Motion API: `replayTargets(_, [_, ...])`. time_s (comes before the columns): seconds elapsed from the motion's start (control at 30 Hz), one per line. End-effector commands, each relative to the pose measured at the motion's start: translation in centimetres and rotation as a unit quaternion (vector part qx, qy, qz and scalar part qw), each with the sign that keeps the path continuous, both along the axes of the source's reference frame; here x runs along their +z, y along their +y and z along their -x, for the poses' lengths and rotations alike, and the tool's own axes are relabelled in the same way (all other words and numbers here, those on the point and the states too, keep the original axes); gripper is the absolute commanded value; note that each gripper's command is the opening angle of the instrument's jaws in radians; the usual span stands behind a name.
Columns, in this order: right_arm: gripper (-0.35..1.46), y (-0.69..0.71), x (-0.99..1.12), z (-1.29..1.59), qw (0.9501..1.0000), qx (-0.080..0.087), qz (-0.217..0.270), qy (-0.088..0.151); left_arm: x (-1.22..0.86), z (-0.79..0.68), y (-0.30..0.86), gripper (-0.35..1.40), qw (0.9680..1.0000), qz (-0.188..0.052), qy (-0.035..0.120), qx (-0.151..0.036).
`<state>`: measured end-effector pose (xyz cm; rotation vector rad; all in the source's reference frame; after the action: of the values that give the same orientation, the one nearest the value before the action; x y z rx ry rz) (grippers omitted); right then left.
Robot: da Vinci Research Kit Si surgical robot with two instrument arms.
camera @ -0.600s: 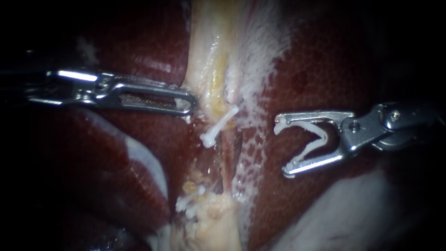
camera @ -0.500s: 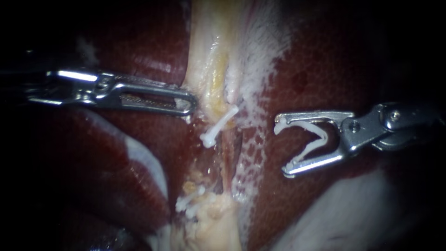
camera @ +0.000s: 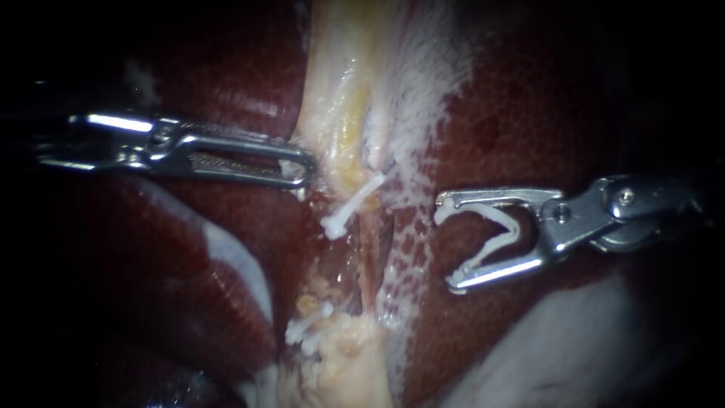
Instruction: Clipping first clip right tube
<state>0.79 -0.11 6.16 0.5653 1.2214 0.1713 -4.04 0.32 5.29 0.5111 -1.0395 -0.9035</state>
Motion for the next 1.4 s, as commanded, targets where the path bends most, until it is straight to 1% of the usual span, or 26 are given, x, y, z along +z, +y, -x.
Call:
replayTargets(0.03, [0.57,-0.02,0.04,-0.03,1.0,0.001,-0.004,-0.003,-0.02,-0.03,0.03,-0.35,1.0,-0.001,0.001,-0.002])
replayTargets(0.13, [0.57,-0.07,0.12,-0.09,1.0,0.004,-0.007,-0.005,-0.11,-0.15,0.11,-0.35,1.0,-0.001,0.004,-0.009])
replayTargets(0.2, [0.57,-0.08,0.15,-0.12,0.9998,0.007,-0.014,-0.009,-0.15,-0.21,0.15,-0.35,0.9999,-0.003,0.002,-0.015])
replayTargets(0.23, [0.57,-0.09,0.17,-0.14,0.9998,0.008,-0.016,-0.01,-0.18,-0.24,0.17,-0.35,0.9999,0.0,0.002,-0.016])
replayTargets(0.3, [0.56,-0.1,0.18,-0.17,0.9996,0.012,-0.021,-0.012,-0.23,-0.29,0.19,-0.35,0.9998,0.002,0.002,-0.018])
replayTargets(0.4, [0.56,-0.1,0.18,-0.21,0.9995,0.012,-0.027,-0.014,-0.31,-0.34,0.22,-0.35,0.9997,0.005,0.001,-0.022])
replayTargets(0.47, [0.56,-0.1,0.19,-0.25,0.9994,0.013,-0.03,-0.015,-0.37,-0.37,0.24,-0.35,0.9997,0.009,0.0,-0.022])
replayTargets(0.57, [0.56,-0.1,0.22,-0.31,0.9992,0.013,-0.035,-0.017,-0.43,-0.4,0.26,-0.35,0.9996,0.012,0.0,-0.025])
replayTargets(0.67, [0.54,-0.12,0.25,-0.37,0.9989,0.007,-0.043,-0.016,-0.47,-0.41,0.27,-0.35,0.9996,0.015,0.0,-0.026])
replayTargets(0.9, [0.54,-0.19,0.34,-0.55,0.9981,0.008,-0.058,-0.021,-0.48,-0.43,0.27,-0.35,0.9995,0.014,0.0,-0.026])
replayTargets(1.1, [0.54,-0.24,0.42,-0.65,0.998,0.006,-0.058,-0.021,-0.48,-0.43,0.27,-0.35,0.9995,0.017,0.002,-0.027])
replayTargets(1.2, [0.54,-0.25,0.44,-0.7,0.9978,0.004,-0.062,-0.021,-0.48,-0.43,0.27,-0.35,0.9995,0.017,0.002,-0.027])
replayTargets(1.4, [0.54,-0.26,0.43,-0.84,0.9977,-0.007,-0.066,-0.018,-0.47,-0.43,0.27,-0.35,0.9995,0.017,0.002,-0.027])
